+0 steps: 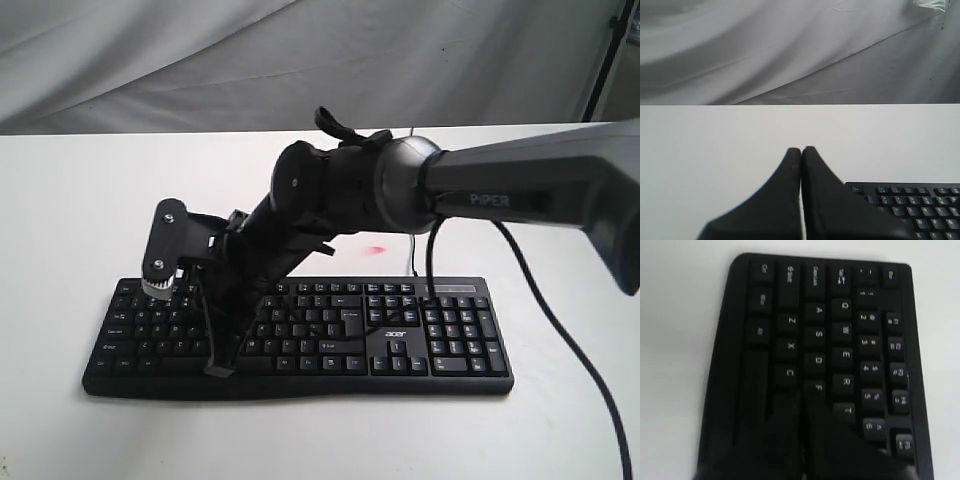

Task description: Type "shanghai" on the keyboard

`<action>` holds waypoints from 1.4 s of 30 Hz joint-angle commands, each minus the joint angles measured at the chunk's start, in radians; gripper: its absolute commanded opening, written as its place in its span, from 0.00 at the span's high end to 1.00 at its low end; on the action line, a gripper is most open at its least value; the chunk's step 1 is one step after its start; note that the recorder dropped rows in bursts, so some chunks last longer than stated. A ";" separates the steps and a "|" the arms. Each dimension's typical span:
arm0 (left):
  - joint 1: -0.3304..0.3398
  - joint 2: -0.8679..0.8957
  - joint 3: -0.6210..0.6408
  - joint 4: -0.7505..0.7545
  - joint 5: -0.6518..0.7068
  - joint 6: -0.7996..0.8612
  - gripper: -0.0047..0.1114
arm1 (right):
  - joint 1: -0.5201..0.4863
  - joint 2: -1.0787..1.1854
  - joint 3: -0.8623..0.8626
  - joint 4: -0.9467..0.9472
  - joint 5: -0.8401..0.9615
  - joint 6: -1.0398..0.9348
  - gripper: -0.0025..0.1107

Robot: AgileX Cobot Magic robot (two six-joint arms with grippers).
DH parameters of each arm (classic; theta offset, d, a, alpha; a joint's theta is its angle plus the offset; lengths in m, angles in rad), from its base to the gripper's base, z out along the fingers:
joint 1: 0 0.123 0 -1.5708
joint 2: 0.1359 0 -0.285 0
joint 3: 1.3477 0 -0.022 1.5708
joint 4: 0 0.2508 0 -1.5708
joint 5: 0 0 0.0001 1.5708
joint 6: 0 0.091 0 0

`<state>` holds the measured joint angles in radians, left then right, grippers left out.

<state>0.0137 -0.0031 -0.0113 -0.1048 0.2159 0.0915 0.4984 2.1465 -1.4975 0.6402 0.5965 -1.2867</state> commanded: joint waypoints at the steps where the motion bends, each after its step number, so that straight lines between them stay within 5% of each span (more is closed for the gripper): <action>1: -0.004 0.003 0.001 -0.004 -0.003 -0.001 0.95 | -0.040 -0.059 0.079 0.026 0.008 -0.057 0.98; 7: -0.004 0.003 0.001 -0.004 -0.003 -0.001 0.95 | -0.071 -0.109 0.164 0.191 -0.010 -0.248 0.98; 42: -0.004 0.003 0.001 -0.004 -0.003 -0.001 0.95 | -0.070 -0.033 0.164 0.267 -0.019 -0.314 0.98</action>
<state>0.0137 -0.0031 -0.0113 -0.1048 0.2159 0.0915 0.4299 2.1153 -1.3350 0.8933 0.5877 -1.5930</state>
